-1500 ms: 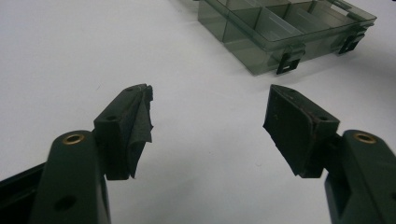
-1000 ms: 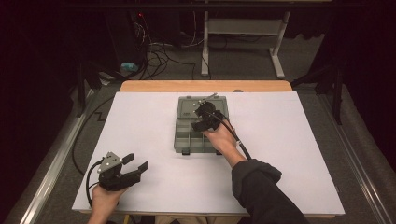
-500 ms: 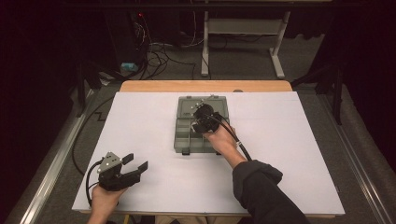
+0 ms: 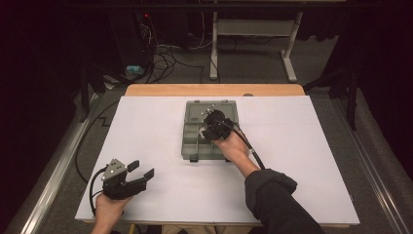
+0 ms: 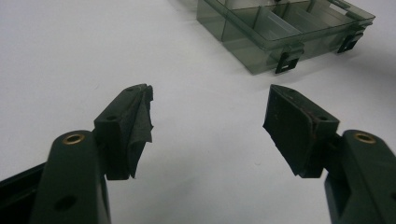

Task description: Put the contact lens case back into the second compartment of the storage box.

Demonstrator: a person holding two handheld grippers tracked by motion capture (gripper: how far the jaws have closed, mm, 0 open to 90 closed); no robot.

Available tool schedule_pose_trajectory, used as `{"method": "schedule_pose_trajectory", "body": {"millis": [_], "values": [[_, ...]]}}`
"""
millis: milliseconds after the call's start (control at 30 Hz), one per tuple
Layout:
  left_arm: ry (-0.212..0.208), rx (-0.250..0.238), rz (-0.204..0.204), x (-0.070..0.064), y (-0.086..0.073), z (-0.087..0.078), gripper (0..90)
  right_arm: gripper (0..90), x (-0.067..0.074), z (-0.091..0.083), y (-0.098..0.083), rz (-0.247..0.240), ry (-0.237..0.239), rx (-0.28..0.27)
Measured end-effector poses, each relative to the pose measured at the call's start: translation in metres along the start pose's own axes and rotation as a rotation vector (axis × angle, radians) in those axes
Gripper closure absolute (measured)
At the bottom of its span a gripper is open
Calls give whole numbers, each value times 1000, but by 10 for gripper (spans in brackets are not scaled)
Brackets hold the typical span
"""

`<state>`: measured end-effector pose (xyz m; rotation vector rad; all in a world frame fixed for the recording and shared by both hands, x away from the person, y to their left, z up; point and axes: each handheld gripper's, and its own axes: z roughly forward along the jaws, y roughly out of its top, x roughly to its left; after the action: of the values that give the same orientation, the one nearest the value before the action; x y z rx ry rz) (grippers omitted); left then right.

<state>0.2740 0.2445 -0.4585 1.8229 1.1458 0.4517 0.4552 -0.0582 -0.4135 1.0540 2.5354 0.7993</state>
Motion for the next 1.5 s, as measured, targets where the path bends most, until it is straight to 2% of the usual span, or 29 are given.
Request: {"method": "schedule_pose_trajectory", "body": {"millis": [100, 333, 400, 633, 1400, 1500], "values": [[0, 0, 0, 0, 0, 0, 323, 647, -1, -2, -1, 0, 3, -12], [1, 3, 0, 0, 0, 0, 323, 597, -10, -14, -7, 33, 8, -48], [0, 0, -2, 0, 0, 0, 323, 594, -11, -18, -9, 50, 7, -53], [0, 2, -3, 0, 0, 0, 323, 586, -20, -27, -19, 65, 16, -79], [1, 1, -14, 1, -1, 1, 322, 580, -42, -43, -45, 107, 10, -97], [0, 4, -12, 1, -1, 1, 323, 579, -47, -47, -49, 125, 13, -109]]}}
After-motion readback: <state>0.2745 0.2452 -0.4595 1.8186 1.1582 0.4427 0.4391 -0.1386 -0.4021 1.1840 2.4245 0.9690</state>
